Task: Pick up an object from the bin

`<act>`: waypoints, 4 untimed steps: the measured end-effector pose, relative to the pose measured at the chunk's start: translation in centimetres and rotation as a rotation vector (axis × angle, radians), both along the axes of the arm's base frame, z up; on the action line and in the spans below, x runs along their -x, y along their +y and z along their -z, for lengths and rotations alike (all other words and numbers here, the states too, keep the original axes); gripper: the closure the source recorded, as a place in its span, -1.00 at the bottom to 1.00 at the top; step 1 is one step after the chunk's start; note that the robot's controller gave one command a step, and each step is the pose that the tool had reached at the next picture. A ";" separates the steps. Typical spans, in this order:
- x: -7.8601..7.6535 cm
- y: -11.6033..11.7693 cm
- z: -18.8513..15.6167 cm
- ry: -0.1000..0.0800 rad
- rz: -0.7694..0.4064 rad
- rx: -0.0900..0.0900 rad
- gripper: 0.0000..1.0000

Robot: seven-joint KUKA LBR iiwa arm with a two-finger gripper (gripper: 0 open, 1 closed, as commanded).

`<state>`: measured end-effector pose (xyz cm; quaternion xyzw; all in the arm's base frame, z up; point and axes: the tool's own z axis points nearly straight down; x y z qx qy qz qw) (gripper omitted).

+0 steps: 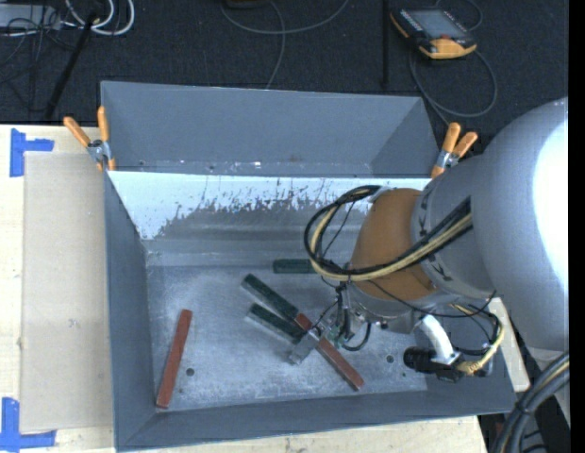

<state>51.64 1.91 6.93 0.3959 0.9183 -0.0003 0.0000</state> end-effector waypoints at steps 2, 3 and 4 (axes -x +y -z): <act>1.2 2.1 0.4 0.009 -0.122 -0.001 -1.00; 1.0 2.1 0.0 0.003 -0.125 0.000 1.00; 1.0 2.1 0.0 0.003 -0.126 0.000 -1.00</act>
Offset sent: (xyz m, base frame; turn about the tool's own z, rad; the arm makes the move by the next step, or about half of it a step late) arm -0.0200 -0.0062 0.1270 -0.2117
